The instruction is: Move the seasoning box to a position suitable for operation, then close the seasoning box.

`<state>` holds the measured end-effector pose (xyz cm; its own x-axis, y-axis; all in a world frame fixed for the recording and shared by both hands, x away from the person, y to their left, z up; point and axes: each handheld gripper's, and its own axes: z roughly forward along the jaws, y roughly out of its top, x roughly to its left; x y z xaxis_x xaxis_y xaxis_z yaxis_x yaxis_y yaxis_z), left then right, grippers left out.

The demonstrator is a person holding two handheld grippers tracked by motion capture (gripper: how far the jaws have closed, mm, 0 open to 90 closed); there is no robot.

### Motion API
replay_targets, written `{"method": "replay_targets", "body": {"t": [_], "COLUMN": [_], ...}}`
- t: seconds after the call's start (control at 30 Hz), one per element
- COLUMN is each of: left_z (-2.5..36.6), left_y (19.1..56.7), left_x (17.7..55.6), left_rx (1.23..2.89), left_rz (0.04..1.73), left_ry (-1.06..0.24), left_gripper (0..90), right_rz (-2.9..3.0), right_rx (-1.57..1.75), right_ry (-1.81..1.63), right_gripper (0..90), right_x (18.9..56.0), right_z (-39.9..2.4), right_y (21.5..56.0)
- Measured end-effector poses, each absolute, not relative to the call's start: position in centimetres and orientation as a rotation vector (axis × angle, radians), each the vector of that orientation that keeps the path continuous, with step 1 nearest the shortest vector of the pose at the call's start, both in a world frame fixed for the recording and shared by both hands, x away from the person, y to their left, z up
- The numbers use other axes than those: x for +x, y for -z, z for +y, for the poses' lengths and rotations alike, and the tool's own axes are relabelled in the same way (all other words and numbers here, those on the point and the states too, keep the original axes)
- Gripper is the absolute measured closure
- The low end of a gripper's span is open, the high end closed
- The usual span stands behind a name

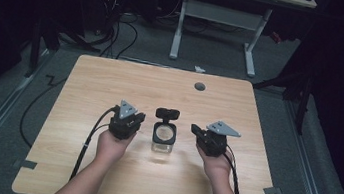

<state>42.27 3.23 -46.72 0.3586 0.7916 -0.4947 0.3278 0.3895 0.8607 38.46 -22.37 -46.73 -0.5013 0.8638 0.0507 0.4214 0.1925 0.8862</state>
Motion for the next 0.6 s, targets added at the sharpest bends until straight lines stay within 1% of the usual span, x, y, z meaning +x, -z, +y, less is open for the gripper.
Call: {"method": "replay_targets", "body": {"t": [0.17, 0.37, 0.5, 0.6], "left_z": [2.9, 1.7, 1.2, 1.0], "left_y": [45.6, 44.4, 44.3, 44.5], "left_x": [43.6, 43.7, 43.2, 42.6], "left_rx": [1.170, 1.152, 1.158, 1.167], "left_rz": [1.230, 1.215, 1.199, 1.189], "left_ry": [-0.431, -0.390, -0.372, -0.363], "left_gripper": [82.1, 81.9, 81.7, 81.3], "right_rz": [1.987, 1.986, 2.004, 2.031], "right_rx": [1.191, 1.162, 1.136, 1.116], "right_ry": [-1.282, -1.291, -1.308, -1.292], "right_gripper": [89.8, 89.8, 89.8, 89.9], "right_x": [40.0, 41.6, 41.7, 41.2], "right_z": [-21.5, -20.1, -18.9, -18.2], "right_y": [45.0, 43.3, 43.0, 43.4]}}
